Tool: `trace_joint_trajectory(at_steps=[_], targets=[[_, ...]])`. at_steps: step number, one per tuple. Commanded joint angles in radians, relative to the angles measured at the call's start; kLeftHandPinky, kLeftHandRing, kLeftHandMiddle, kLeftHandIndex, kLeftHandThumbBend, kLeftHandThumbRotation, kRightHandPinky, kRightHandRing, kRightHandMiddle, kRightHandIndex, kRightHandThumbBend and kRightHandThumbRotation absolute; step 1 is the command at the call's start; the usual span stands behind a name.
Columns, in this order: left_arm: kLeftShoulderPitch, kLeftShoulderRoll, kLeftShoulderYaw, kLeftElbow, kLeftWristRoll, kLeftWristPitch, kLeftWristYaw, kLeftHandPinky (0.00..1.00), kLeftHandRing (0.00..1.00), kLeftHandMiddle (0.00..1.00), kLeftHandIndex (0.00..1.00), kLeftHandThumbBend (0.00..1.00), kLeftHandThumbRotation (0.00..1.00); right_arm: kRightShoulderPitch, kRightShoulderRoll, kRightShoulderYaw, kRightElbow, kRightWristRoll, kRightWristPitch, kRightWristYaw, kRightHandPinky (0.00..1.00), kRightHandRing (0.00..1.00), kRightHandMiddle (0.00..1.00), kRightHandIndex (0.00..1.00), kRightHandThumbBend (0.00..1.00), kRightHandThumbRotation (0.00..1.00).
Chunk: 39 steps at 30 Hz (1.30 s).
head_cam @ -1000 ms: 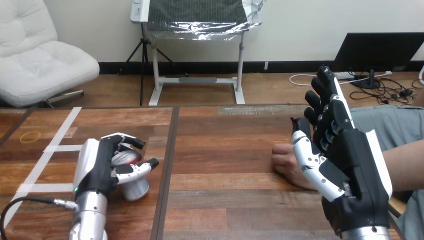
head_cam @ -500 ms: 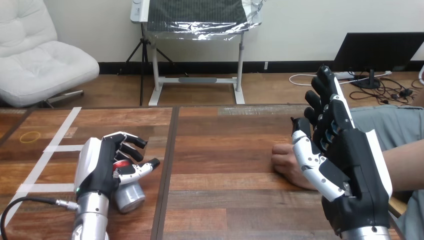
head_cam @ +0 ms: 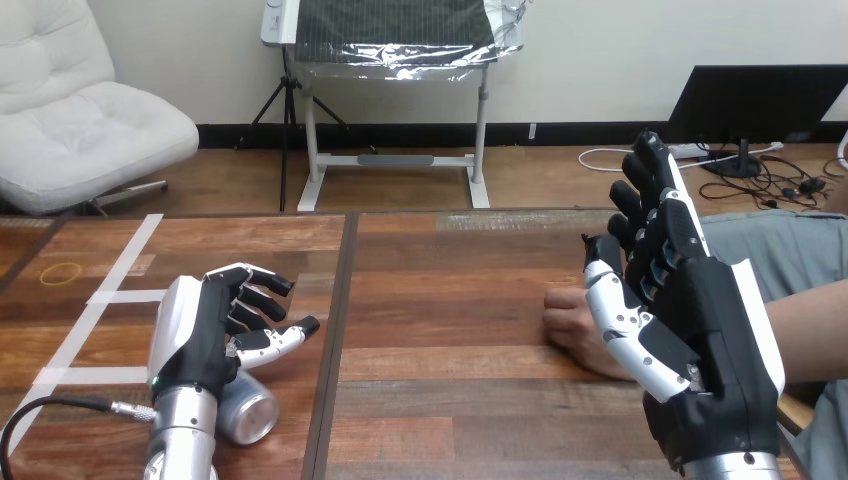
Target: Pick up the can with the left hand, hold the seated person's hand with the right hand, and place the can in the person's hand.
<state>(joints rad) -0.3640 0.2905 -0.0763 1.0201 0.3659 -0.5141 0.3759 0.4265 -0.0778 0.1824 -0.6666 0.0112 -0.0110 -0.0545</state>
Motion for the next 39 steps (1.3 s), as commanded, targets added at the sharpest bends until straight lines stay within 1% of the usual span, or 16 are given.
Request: trace_joint_trajectory(at_steps=[1,9,15,18,24,30,33,39], targets=[[-0.04,0.011,-0.006,-0.016,0.002,-0.021,0.015,0.37,0.41,0.47,0.54,0.65,0.0,-0.054,0.029,-0.016,-0.043,0.013,-0.006,0.001,1.0,1.0,0.99,1.0,0.0,0.0],[-0.039,0.011,-0.006,-0.021,0.002,-0.024,0.016,0.37,0.41,0.47,0.54,0.64,0.0,-0.053,0.028,-0.017,-0.044,0.02,-0.006,0.001,1.0,1.0,0.99,1.0,0.0,0.0],[-0.039,0.01,-0.005,-0.017,-0.003,-0.032,0.011,0.38,0.41,0.47,0.54,0.64,0.0,-0.054,0.024,-0.021,-0.039,0.028,-0.015,0.005,1.0,1.0,0.99,1.0,0.0,0.0],[-0.04,0.011,-0.009,-0.018,0.006,-0.022,0.017,0.38,0.41,0.47,0.54,0.65,0.0,-0.054,0.022,-0.023,-0.038,0.032,-0.017,0.009,1.0,1.0,0.99,1.0,0.0,0.0],[-0.038,0.006,-0.003,-0.022,-0.006,-0.02,0.004,0.37,0.41,0.47,0.54,0.64,0.0,-0.053,0.021,-0.028,-0.037,0.035,-0.018,0.011,1.0,1.0,0.98,0.99,0.0,0.0],[-0.033,0.007,-0.008,-0.028,0.001,-0.024,0.013,0.37,0.41,0.47,0.54,0.65,0.0,-0.051,0.022,-0.032,-0.037,0.032,-0.018,0.01,1.0,1.0,0.97,0.98,0.0,0.0],[-0.033,0.007,-0.008,-0.025,0.002,-0.033,0.018,0.37,0.41,0.47,0.54,0.65,0.0,-0.05,0.022,-0.033,-0.04,0.036,-0.015,0.011,1.0,0.99,0.97,0.98,0.0,0.0],[-0.029,0.002,0.002,-0.026,-0.015,-0.056,0.01,0.38,0.42,0.48,0.54,0.65,0.0,-0.049,0.023,-0.038,-0.041,0.038,-0.015,0.014,1.0,0.99,0.96,0.98,0.0,0.0]])
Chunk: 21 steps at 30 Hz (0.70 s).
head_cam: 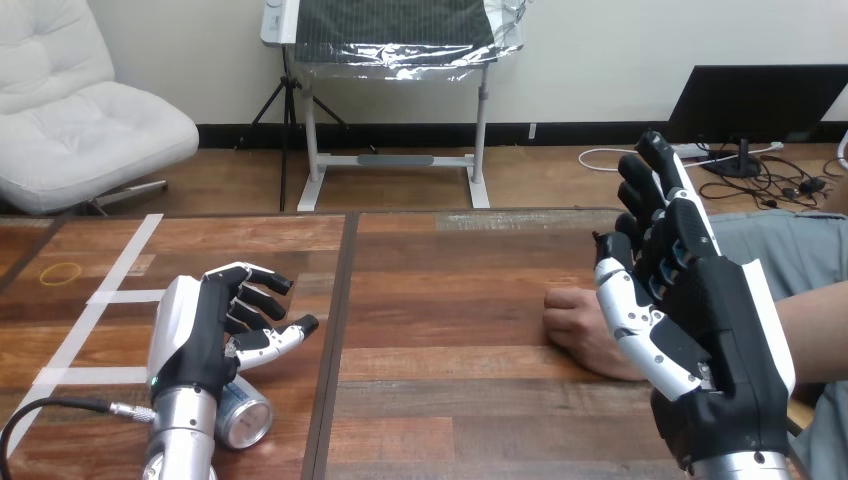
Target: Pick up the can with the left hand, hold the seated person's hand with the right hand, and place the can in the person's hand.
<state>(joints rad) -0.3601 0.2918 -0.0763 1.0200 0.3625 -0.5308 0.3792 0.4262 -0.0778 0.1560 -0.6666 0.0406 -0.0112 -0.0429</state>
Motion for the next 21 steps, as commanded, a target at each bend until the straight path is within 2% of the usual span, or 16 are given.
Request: trace_joint_trajectory(at_steps=[1,21], targets=[[-0.032,0.002,0.002,-0.028,-0.013,-0.043,0.006,0.38,0.42,0.48,0.54,0.65,0.0,-0.049,0.023,-0.012,-0.041,0.009,-0.014,0.003,1.0,0.99,0.96,0.98,0.0,0.0],[-0.009,0.024,0.007,-0.067,-0.01,-0.089,0.007,0.41,0.46,0.52,0.56,0.64,0.0,-0.056,0.024,-0.013,-0.038,0.006,-0.013,0.004,1.0,0.97,0.94,0.96,0.0,0.0]])
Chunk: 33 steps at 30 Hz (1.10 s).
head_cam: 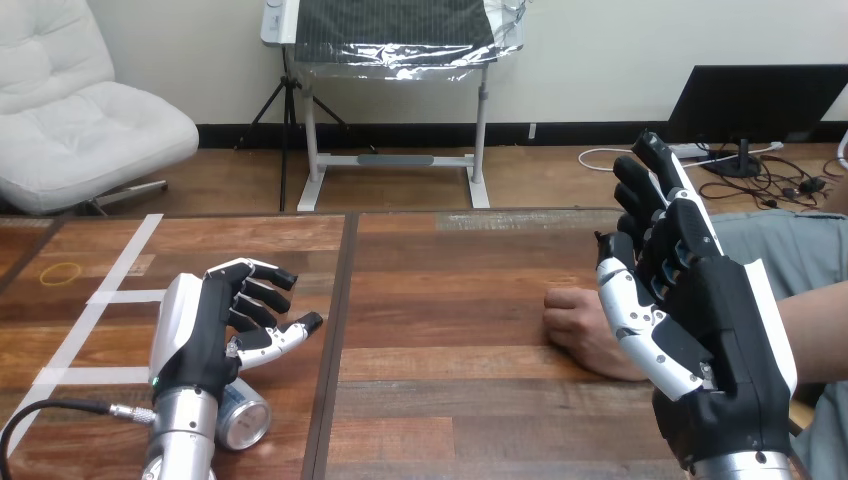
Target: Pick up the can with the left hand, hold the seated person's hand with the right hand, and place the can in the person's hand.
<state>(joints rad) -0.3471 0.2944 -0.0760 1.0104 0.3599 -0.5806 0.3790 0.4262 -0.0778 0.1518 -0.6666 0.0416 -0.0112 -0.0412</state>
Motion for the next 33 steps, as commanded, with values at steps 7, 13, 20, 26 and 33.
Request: trace_joint_trajectory(at_steps=[7,13,20,26,33], targets=[[-0.012,0.037,0.008,-0.072,-0.011,-0.065,-0.012,0.42,0.47,0.53,0.57,0.64,0.0,-0.059,0.027,-0.006,-0.034,0.008,-0.011,0.002,1.0,0.97,0.94,0.96,0.0,0.0],[-0.003,0.059,0.002,-0.093,0.003,-0.084,-0.026,0.42,0.48,0.54,0.58,0.63,0.0,-0.062,0.028,-0.006,-0.031,0.01,-0.013,0.003,1.0,0.96,0.94,0.95,0.0,0.0],[0.01,0.08,0.008,-0.126,-0.012,-0.1,-0.082,0.42,0.49,0.56,0.59,0.62,0.0,-0.065,0.027,-0.007,-0.026,0.007,-0.018,0.004,1.0,0.96,0.94,0.95,0.0,0.0],[0.025,0.097,0.014,-0.17,-0.013,-0.091,-0.112,0.44,0.51,0.57,0.59,0.62,0.0,-0.065,0.031,-0.007,-0.026,0.004,-0.016,-0.001,1.0,0.96,0.94,0.95,0.0,0.0],[0.032,0.107,0.029,-0.189,-0.029,-0.105,-0.14,0.45,0.52,0.58,0.6,0.63,0.0,-0.066,0.033,-0.008,-0.025,0.017,-0.015,0.001,1.0,0.96,0.94,0.95,0.0,0.0]])
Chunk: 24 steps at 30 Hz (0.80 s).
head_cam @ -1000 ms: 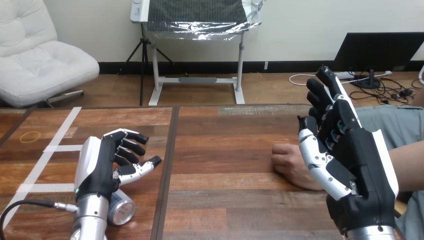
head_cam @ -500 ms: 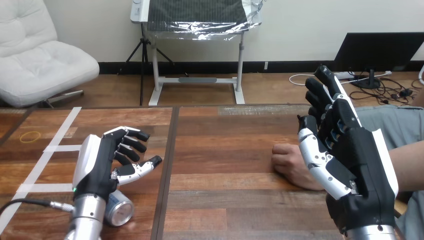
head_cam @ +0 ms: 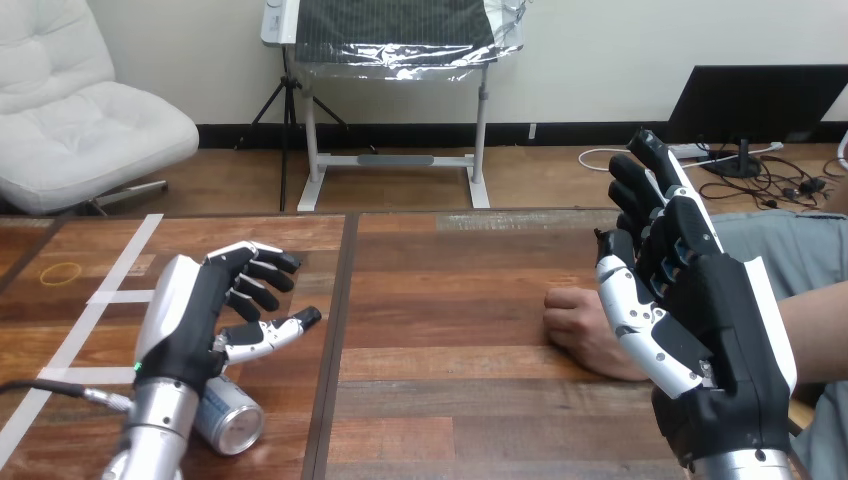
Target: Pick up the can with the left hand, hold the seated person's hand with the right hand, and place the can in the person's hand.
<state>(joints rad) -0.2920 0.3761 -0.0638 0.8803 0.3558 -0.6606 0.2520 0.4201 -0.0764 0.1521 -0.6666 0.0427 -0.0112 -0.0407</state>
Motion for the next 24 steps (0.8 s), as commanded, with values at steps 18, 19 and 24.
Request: trace_joint_trajectory(at_steps=[18,19,24], targets=[[-0.019,0.025,0.045,-0.079,-0.06,-0.032,-0.037,0.47,0.53,0.58,0.6,0.63,0.0,-0.062,0.034,-0.011,-0.022,0.019,-0.015,-0.003,1.0,0.95,0.93,0.94,0.0,0.0],[-0.019,0.025,0.045,-0.079,-0.06,-0.032,-0.037,0.47,0.53,0.58,0.6,0.63,0.0,-0.062,0.034,-0.011,-0.022,0.019,-0.016,-0.003,1.0,0.95,0.93,0.94,0.0,0.0],[-0.021,0.02,0.048,-0.072,-0.06,-0.041,-0.034,0.47,0.53,0.58,0.6,0.63,0.0,-0.061,0.032,-0.013,-0.019,0.016,-0.022,-0.002,1.0,0.95,0.93,0.94,0.0,0.0]])
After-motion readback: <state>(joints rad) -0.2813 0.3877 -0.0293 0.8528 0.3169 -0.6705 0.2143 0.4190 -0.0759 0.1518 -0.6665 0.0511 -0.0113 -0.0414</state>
